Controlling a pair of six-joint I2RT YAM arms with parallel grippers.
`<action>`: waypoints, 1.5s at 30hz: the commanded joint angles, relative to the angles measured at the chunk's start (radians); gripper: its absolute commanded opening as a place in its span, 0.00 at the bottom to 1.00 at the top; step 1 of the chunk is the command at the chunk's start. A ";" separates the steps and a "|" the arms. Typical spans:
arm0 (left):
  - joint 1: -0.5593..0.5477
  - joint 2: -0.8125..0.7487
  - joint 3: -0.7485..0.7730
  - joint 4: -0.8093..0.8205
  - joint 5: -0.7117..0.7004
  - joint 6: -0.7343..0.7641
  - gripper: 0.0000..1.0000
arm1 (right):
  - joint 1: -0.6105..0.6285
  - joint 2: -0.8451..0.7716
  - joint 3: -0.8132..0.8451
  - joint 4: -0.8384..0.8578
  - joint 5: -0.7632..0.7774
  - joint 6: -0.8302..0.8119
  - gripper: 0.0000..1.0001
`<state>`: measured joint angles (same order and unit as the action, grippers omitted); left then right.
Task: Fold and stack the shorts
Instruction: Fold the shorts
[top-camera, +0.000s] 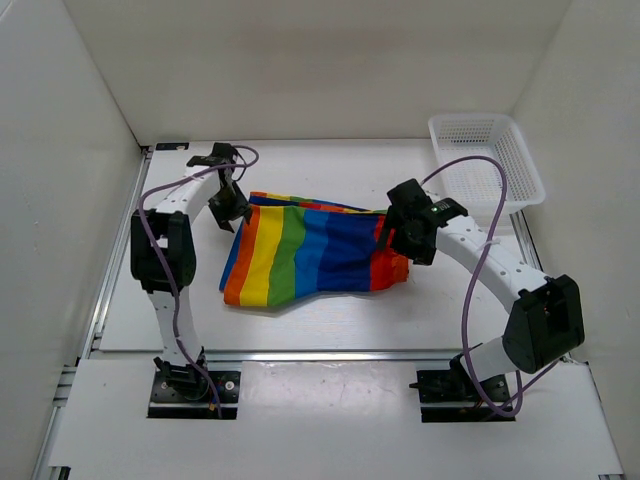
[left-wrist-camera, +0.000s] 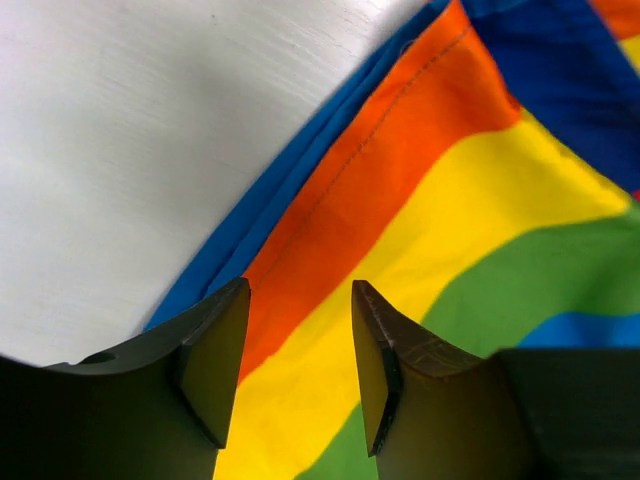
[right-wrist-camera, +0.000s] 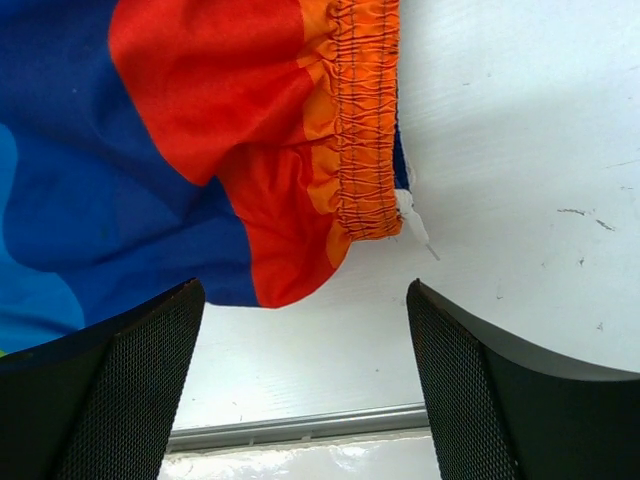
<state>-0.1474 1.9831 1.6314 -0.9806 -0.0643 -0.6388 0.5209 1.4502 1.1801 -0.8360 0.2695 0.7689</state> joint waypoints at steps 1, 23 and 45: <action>-0.011 0.017 0.069 0.022 0.008 0.022 0.56 | 0.001 0.004 0.030 -0.026 0.033 -0.017 0.86; -0.040 0.375 0.510 -0.073 0.009 -0.007 0.37 | -0.038 0.062 0.041 -0.026 0.023 -0.066 0.86; -0.058 0.414 0.792 -0.144 -0.014 -0.007 0.10 | -0.047 0.090 0.059 -0.026 0.014 -0.076 0.86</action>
<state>-0.1967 2.3306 2.3451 -1.1175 -0.0875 -0.6441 0.4778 1.5406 1.2007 -0.8474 0.2783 0.7048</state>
